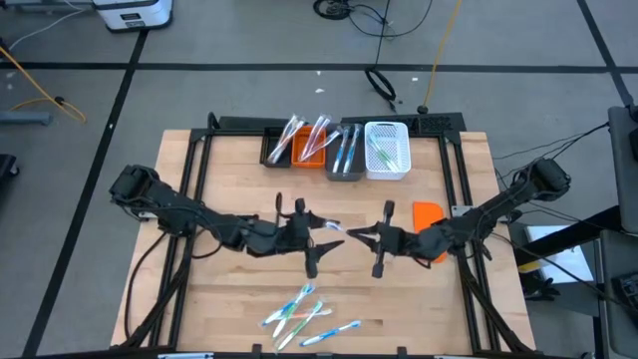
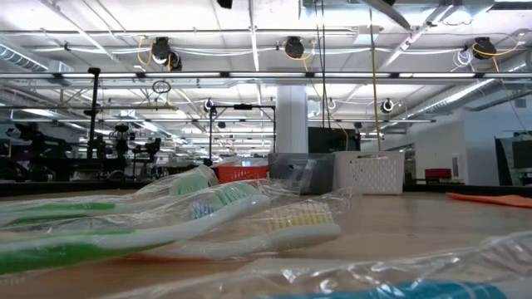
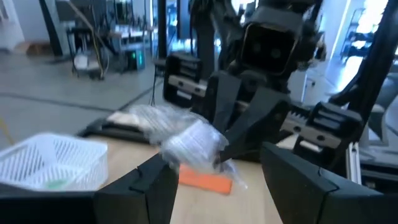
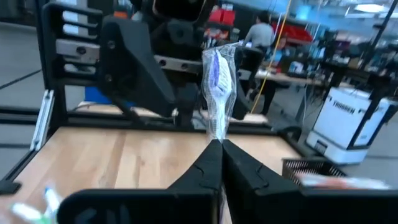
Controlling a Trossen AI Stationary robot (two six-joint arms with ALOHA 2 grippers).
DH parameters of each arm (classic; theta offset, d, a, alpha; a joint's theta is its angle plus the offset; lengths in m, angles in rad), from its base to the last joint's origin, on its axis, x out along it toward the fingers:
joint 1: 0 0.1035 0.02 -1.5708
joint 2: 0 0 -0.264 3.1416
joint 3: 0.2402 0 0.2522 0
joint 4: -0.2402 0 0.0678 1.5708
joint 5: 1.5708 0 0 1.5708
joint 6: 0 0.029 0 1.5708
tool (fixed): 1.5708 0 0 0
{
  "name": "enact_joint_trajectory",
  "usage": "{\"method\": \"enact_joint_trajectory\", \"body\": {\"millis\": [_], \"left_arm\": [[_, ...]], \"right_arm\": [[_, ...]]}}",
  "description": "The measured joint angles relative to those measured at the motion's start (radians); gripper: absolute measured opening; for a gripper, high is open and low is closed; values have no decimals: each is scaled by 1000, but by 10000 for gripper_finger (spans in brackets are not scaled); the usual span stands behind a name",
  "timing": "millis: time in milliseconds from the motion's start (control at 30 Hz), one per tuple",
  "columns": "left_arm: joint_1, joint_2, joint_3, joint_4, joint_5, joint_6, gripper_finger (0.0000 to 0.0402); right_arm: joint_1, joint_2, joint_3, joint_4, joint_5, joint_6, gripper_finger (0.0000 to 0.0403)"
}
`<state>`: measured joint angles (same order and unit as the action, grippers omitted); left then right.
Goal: Pick & Place Toothbrushes
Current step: Put the purple toothbrush into the orange bin
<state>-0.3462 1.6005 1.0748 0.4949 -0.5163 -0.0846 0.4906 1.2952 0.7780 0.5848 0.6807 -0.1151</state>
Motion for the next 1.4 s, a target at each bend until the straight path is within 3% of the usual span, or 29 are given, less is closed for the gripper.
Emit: {"method": "enact_joint_trajectory", "body": {"millis": [200,633,1100,1400], "left_arm": [[0,0,0,60,1,56,208],[2,-1,0,60,11,130,11],[0,-1,0,53,18,136,5],[-1,-11,0,-33,-29,135,4]], "right_arm": [[-15,0,0,62,-8,-62,0],[-44,0,0,90,-42,-82,0],[-44,0,0,91,-54,-141,16],[-46,0,0,44,-47,-136,135]]}}
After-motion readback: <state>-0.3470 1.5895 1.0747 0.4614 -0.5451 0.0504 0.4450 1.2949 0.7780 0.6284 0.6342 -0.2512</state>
